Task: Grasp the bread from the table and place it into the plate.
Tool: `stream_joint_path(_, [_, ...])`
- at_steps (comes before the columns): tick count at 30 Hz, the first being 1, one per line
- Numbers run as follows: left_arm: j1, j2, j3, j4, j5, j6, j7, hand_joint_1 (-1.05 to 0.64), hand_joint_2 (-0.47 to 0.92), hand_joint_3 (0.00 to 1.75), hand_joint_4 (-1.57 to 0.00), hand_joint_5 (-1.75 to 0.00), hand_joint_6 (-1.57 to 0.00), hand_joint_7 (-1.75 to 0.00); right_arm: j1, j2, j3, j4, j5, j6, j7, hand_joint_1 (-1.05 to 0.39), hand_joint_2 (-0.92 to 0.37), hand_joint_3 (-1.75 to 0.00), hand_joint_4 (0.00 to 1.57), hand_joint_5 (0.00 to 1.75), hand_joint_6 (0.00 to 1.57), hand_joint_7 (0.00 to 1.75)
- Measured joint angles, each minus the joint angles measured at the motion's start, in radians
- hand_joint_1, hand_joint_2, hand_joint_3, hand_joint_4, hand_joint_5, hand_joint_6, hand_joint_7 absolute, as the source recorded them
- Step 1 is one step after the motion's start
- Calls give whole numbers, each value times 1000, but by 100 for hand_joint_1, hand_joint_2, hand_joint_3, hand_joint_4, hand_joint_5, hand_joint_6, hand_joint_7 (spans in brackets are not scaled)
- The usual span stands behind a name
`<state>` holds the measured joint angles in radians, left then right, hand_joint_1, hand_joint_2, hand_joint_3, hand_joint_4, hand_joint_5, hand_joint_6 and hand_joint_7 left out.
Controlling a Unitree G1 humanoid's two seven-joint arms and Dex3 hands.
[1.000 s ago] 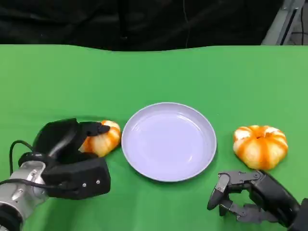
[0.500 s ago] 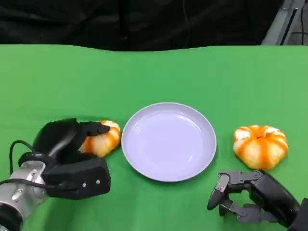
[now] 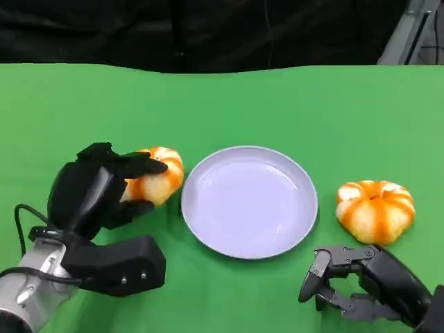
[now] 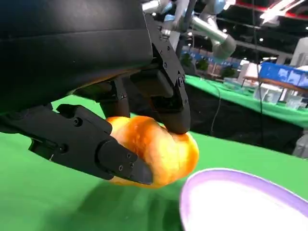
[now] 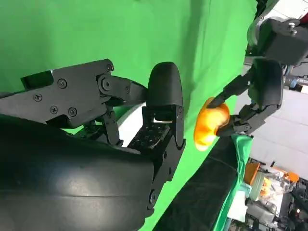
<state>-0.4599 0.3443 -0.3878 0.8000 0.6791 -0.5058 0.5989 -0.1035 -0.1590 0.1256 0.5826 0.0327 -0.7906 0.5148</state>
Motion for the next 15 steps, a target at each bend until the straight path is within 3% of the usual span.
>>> stream_joint_path(15, [40,12,22,-96,3,16,0,-12,87,0,-62,-140,-83,-74,0,0,0,1,-1,0,0,-6,-86,-57,72,157,83,107])
